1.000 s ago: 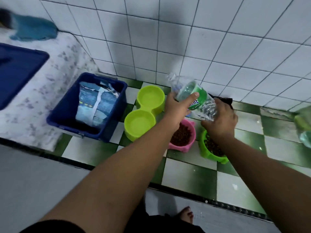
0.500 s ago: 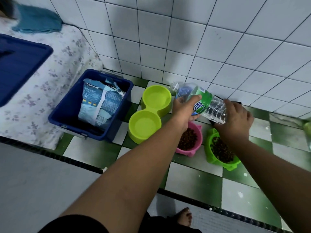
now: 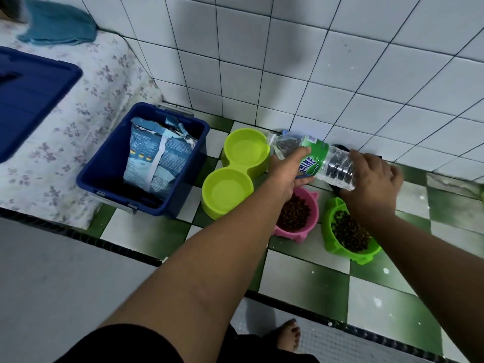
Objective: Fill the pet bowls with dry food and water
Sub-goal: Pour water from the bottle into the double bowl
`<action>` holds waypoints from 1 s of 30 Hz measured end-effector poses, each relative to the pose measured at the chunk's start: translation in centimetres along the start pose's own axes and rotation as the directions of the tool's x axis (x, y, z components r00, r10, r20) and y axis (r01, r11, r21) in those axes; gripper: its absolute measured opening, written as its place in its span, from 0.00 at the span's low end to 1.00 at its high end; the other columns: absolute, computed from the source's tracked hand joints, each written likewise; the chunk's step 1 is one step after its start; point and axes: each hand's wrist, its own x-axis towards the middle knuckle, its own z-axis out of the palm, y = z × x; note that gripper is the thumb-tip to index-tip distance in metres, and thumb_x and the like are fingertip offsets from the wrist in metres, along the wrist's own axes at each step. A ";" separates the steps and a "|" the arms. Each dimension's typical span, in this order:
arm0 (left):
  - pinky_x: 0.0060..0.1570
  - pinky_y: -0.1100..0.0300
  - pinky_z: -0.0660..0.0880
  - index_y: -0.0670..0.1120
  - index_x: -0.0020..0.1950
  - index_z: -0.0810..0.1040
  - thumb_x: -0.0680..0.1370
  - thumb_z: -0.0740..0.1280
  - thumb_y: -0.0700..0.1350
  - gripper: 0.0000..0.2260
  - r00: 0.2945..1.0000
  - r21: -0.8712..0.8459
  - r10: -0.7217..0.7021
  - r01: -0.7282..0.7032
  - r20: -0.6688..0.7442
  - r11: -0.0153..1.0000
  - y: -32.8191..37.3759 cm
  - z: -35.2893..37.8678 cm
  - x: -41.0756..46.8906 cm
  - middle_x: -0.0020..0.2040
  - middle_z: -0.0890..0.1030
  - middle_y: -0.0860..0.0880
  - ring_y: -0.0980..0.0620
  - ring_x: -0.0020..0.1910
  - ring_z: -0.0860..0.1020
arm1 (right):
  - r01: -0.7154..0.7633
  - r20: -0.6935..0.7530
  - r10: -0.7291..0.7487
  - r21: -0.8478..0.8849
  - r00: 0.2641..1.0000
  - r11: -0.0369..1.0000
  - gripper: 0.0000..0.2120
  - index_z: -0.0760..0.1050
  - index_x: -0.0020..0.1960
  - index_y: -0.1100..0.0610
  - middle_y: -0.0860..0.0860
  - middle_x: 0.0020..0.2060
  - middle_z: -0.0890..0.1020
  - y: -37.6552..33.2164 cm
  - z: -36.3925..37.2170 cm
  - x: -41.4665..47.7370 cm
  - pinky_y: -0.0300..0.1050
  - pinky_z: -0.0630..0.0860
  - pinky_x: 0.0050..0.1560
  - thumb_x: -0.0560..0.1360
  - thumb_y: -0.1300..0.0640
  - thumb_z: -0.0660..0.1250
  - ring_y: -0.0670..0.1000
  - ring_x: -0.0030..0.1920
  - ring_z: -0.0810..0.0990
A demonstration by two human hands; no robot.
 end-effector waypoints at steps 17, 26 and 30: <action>0.56 0.48 0.83 0.46 0.56 0.76 0.77 0.75 0.46 0.12 0.998 0.031 -0.034 0.032 0.055 0.999 0.3 -0.7 -0.7 0.48 0.81 0.43 0.41 0.54 0.83 | 0.036 -0.001 -0.036 -0.056 0.999 0.998 0.42 0.66 0.72 0.50 0.55 0.64 0.73 0.0 -0.2 0.0 0.61 0.58 0.71 0.61 0.54 0.78 0.59 0.66 0.70; 0.53 0.49 0.83 0.45 0.60 0.75 0.77 0.75 0.45 0.15 0.998 0.007 -0.030 0.030 0.054 1.000 0.3 -0.7 -0.7 0.49 0.80 0.44 0.41 0.52 0.83 | 0.042 -0.006 -0.042 -0.063 0.999 0.997 0.42 0.65 0.73 0.49 0.55 0.64 0.73 0.0 -0.5 -0.1 0.60 0.57 0.72 0.62 0.55 0.78 0.58 0.67 0.69; 0.54 0.47 0.84 0.45 0.60 0.76 0.77 0.75 0.46 0.16 0.998 0.010 -0.025 0.025 0.059 1.000 0.0 -0.8 -0.4 0.55 0.82 0.41 0.41 0.53 0.83 | 0.051 -0.004 -0.051 -0.070 0.999 0.996 0.42 0.65 0.73 0.49 0.55 0.65 0.73 -0.1 -0.8 -0.2 0.60 0.57 0.72 0.62 0.56 0.78 0.59 0.67 0.70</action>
